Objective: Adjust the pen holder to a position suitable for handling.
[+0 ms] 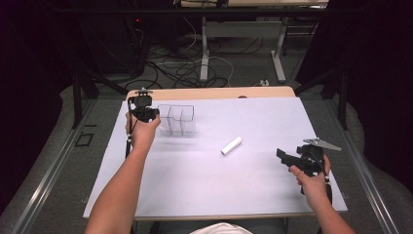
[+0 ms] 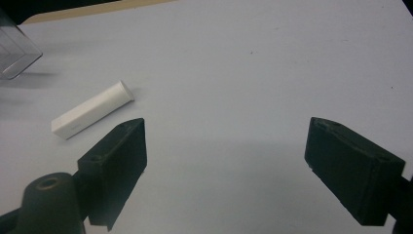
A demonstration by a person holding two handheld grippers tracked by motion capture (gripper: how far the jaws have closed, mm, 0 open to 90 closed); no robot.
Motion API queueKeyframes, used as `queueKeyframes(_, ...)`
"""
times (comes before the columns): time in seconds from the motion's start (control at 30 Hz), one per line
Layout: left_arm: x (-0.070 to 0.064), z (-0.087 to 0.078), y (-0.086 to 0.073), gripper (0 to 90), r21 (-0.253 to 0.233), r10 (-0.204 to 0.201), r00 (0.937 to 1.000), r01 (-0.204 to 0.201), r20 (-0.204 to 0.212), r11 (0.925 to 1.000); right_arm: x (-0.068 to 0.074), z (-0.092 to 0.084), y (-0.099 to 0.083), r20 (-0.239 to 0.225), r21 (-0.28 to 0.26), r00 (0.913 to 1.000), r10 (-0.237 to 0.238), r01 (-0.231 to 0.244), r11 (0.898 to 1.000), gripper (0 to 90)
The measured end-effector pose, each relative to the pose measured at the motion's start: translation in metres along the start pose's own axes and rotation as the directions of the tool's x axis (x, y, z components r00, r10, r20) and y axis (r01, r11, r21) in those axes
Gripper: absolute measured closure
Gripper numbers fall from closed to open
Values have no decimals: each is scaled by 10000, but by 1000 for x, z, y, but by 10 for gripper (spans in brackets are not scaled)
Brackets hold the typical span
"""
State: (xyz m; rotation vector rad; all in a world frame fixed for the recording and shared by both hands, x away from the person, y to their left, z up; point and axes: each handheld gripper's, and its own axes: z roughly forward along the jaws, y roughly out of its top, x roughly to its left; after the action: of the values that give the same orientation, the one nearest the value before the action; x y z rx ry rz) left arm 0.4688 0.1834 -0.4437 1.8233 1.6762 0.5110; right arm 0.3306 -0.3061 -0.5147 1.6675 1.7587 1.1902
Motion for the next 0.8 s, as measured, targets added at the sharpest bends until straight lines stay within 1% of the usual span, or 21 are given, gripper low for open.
queueKeyframes(0.07, 1, -7, -7, 890, -14, -63, 9999, 64, 106, 10000, 1, -1, 0, 40, 68, 10000, -16, 16, 10000, 148)
queueKeyframes(0.13, 4, -14, -15, 889, -18, -68, 9998, 69, 195, 10000, 1, 0, 0, 8, -8, 10000, -6, 6, 10000, 148)
queueKeyframes(0.17, 5, -18, -18, 889, 44, -120, 9996, 118, 247, 9999, 1, 0, 0, -4, 2, 10000, 8, -8, 10000, 148)
queueKeyframes(0.2, 6, -21, -22, 890, 32, -192, 9995, 191, 254, 9998, 0, 1, 0, 60, 24, 10000, 66, -66, 10000, 148)
queueKeyframes(0.27, 8, -28, -30, 889, 9, -328, 9988, 328, 364, 9995, 0, 1, 0, 65, 26, 10000, 36, -37, 10000, 148)
queueKeyframes(0.3, 10, -30, -34, 889, 33, -306, 9984, 305, 468, 9995, 0, 1, 0, 41, 38, 9999, 97, -98, 9999, 148)
queueKeyframes(0.33, 11, -33, -39, 889, 86, -247, 9985, 243, 484, 9997, 0, 1, 0, 37, 21, 9999, 105, -105, 9999, 148)
queueKeyframes(0.37, 11, -35, -43, 889, 86, -270, 9983, 266, 507, 9996, 0, 1, 0, 39, 21, 9999, 104, -105, 9999, 148)
queueKeyframes(0.5, 9, -42, -59, 889, 89, 34, 9994, -37, 347, 10000, -1, 1, 0, 38, 32, 10000, 62, -62, 10000, 148)
queueKeyframes(0.53, 10, -44, -62, 889, 172, 75, 9994, -82, 348, 9998, 0, 1, 0, 39, 32, 10000, 83, -83, 10000, 148)
queueKeyframes(0.57, 9, -45, -64, 889, 137, 66, 9994, -71, 337, 9999, -1, 1, 0, 38, 29, 10000, 71, -71, 10000, 148)
queueKeyframes(0.63, 9, -47, -68, 889, 190, 138, 9993, -144, 358, 9997, -1, 1, 0, 83, 105, 9999, 77, -78, 9999, 148)
queueKeyframes(0.7, 7, -49, -71, 889, 182, 222, 9991, -229, 359, 9996, -1, 3, 0, 100, -85, 9998, 142, -141, 9999, 148)
queueKeyframes(0.73, 7, -49, -71, 889, 176, 263, 9991, -269, 320, 9995, -1, 3, 0, 100, -85, 9998, 142, -141, 9999, 148)
queueKeyframes(0.77, 7, -50, -72, 889, 247, 268, 9991, -276, 334, 9993, -1, 2, 0, 54, 69, 9999, 94, -94, 9999, 148)
queueKeyframes(0.8, 7, -49, -73, 889, 253, 273, 9991, -281, 328, 9993, -1, 0, 1, 155, 281, 9999, 28, -32, 9996, 148)
